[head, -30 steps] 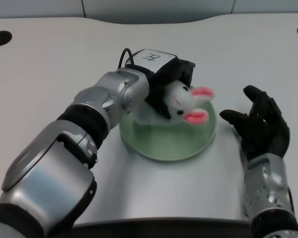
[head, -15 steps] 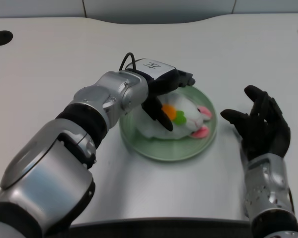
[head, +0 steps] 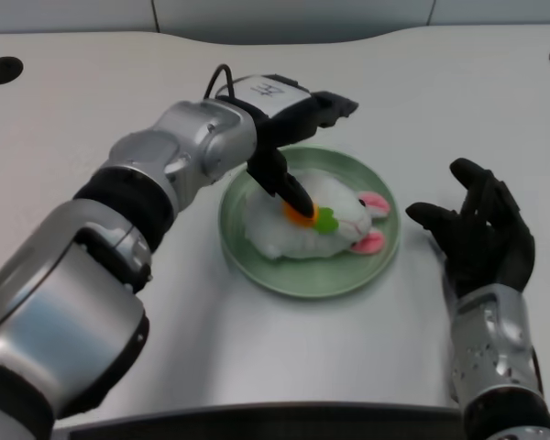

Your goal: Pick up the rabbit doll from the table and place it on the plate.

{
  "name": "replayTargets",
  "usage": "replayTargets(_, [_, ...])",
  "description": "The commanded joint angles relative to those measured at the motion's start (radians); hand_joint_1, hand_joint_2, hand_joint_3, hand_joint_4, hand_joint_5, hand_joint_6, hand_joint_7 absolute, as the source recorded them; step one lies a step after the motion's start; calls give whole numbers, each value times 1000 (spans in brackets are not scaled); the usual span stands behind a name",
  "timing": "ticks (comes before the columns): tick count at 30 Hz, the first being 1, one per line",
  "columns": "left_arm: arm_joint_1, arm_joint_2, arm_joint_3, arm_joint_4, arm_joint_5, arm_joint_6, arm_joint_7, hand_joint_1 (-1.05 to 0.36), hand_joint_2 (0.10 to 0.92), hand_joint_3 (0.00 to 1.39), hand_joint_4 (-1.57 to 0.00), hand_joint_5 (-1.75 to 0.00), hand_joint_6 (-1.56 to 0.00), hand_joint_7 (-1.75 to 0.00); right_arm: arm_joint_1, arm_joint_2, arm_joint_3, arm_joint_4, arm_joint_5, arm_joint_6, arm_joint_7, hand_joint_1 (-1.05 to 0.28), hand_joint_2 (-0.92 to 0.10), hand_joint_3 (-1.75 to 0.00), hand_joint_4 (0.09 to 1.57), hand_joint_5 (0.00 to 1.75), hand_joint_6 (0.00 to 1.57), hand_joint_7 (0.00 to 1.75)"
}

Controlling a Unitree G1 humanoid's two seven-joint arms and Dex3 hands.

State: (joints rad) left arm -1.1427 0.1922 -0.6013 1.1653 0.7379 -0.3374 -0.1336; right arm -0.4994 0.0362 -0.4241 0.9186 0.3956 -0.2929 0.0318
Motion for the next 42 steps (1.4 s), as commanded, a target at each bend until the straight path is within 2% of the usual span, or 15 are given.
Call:
replayTargets(1, [0, 72, 33, -55, -33, -18, -50, -1035, 921, 76, 1, 1, 1, 1, -13, -2, -1, 16, 0, 6, 1, -361, -921, -445, 721, 1393, 654, 1016])
replayTargets(7, [67, 186, 108, -160, -100, -30, -103, -1021, 921, 69, 1, 1, -4, -2, -16, -7, -2, 30, 3, -4, 17, -356, -921, -451, 722, 1374, 630, 999])
replayTargets(11, [149, 263, 180, -261, -164, -22, -130, -971, 921, 54, -13, -7, -44, -25, -17, -6, -2, 26, 1, 1, 9, -362, -921, -451, 750, 1368, 638, 994])
replayTargets(15, [236, 311, 233, -347, -197, -14, -116, -882, 921, 195, -70, -46, -64, -35, -18, -6, -6, 26, 7, 9, 8, -358, -921, -449, 758, 1350, 642, 990])
replayTargets(17, [273, 327, 258, -378, -214, -9, -112, -847, 921, 271, -89, -63, -79, -40, -18, -7, -7, 29, 7, 5, 10, -359, -921, -450, 760, 1344, 647, 988])
replayTargets(21, [362, 345, 324, -403, -270, -33, -76, -765, 921, 298, -170, -120, -153, -73, -18, -3, -11, 25, 11, 2, 9, -360, -921, -439, 762, 1316, 651, 957])
replayTargets(24, [417, 337, 369, -408, -322, -45, -66, -752, 921, 300, -202, -142, -175, -79, -18, -4, -6, 22, 1, 4, -3, -367, -921, -446, 767, 1319, 660, 957])
replayTargets(27, [478, 319, 430, -399, -399, -79, -55, -739, 921, 292, -250, -174, -210, -87, -17, -3, -6, 18, 2, -2, 5, -361, -921, -448, 768, 1324, 667, 963])
replayTargets(29, [528, 292, 475, -395, -450, -102, -20, -702, 921, 286, -340, -240, -271, -103, -15, -4, -7, 17, 6, 4, 10, -362, -921, -447, 775, 1331, 664, 964])
replayTargets(30, [552, 280, 494, -394, -477, -109, -15, -681, 921, 297, -312, -360, -297, -81, -16, -4, -8, 18, 8, 6, 11, -361, -921, -448, 768, 1329, 658, 962])
replayTargets(31, [568, 272, 507, -394, -496, -112, -14, -642, 921, 321, -209, -628, -322, -48, -16, -4, -9, 19, 9, 7, 9, -359, -921, -448, 765, 1330, 650, 960])
replayTargets(34, [611, 252, 541, -402, -543, -100, -17, -612, 921, 361, -142, -928, -366, -31, -15, -2, -6, 17, 4, 4, 1, -359, -921, -443, 759, 1330, 654, 966])
replayTargets(37, [657, 226, 581, -409, -607, -85, -39, -629, 921, 383, -176, -1015, -407, -44, -13, 1, -4, 10, 2, 6, -3, -359, -921, -439, 764, 1332, 653, 964])
replayTargets(39, [704, 199, 616, -428, -675, -67, -67, -609, 921, 402, -229, -1053, -443, -59, -10, 2, -4, 8, 5, 4, 5, -353, -921, -457, 759, 1335, 652, 965])
replayTargets(42, [757, 179, 638, -474, -720, -34, -89, -546, 921, 428, -297, -1091, -498, -82, -9, 0, -5, 11, 5, 4, 5, -350, -921, -448, 732, 1338, 641, 964])
